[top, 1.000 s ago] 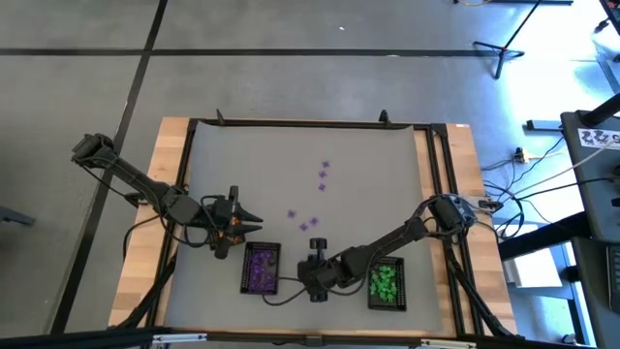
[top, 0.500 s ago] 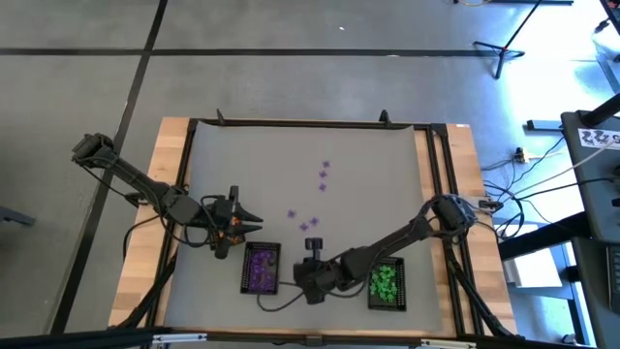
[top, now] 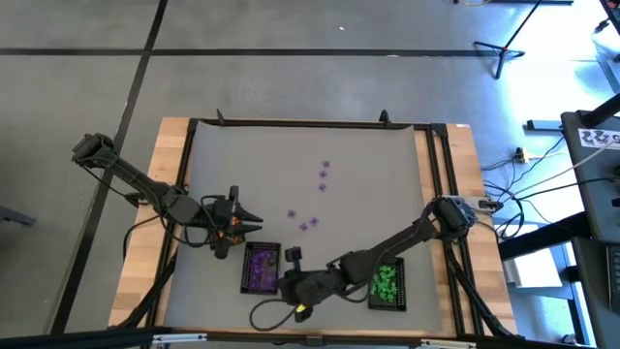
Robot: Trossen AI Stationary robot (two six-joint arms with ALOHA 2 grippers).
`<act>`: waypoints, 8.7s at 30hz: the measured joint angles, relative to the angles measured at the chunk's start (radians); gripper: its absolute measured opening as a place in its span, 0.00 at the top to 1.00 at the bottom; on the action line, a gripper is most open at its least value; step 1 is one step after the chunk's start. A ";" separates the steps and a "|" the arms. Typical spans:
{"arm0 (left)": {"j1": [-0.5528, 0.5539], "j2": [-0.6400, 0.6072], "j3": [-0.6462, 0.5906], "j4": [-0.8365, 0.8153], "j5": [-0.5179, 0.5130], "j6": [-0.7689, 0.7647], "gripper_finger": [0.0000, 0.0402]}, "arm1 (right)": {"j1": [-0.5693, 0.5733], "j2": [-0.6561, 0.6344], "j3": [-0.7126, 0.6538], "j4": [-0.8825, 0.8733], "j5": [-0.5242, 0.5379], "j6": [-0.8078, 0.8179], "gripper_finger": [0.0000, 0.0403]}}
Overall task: Sort Halloween decoration
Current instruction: Put the purple spider toy into the bottom left black basket
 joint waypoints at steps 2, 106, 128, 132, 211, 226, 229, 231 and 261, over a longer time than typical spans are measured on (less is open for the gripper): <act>0.000 0.000 0.000 -0.001 0.000 0.000 0.81 | -0.011 0.012 0.000 0.071 -0.038 -0.013 1.00; 0.000 0.000 0.000 0.000 0.000 0.000 0.81 | -0.403 -0.206 -0.768 0.303 -0.231 0.412 0.96; 0.000 0.000 0.000 0.000 0.000 0.000 0.81 | -0.201 -0.284 -0.535 0.501 -0.223 0.246 0.99; 0.000 0.000 0.000 -0.001 0.000 0.000 0.81 | -0.164 -0.271 -0.524 0.598 -0.150 0.185 0.98; 0.000 0.000 0.000 0.000 0.000 0.000 0.81 | -0.287 -0.131 -0.625 0.384 -0.128 0.201 0.65; 0.000 0.000 0.000 0.000 0.000 0.000 0.81 | -0.332 -0.131 -0.581 0.185 -0.090 0.282 0.65; 0.000 0.000 0.000 0.000 0.000 0.000 0.81 | -0.356 -0.135 -0.602 0.205 -0.144 0.309 0.65; 0.000 0.000 0.000 -0.001 0.000 0.000 0.81 | -0.367 -0.132 -0.617 0.228 -0.168 0.323 0.65; 0.000 0.000 0.000 0.001 0.000 0.000 0.81 | -0.257 -0.127 -0.365 0.185 -0.205 0.130 1.00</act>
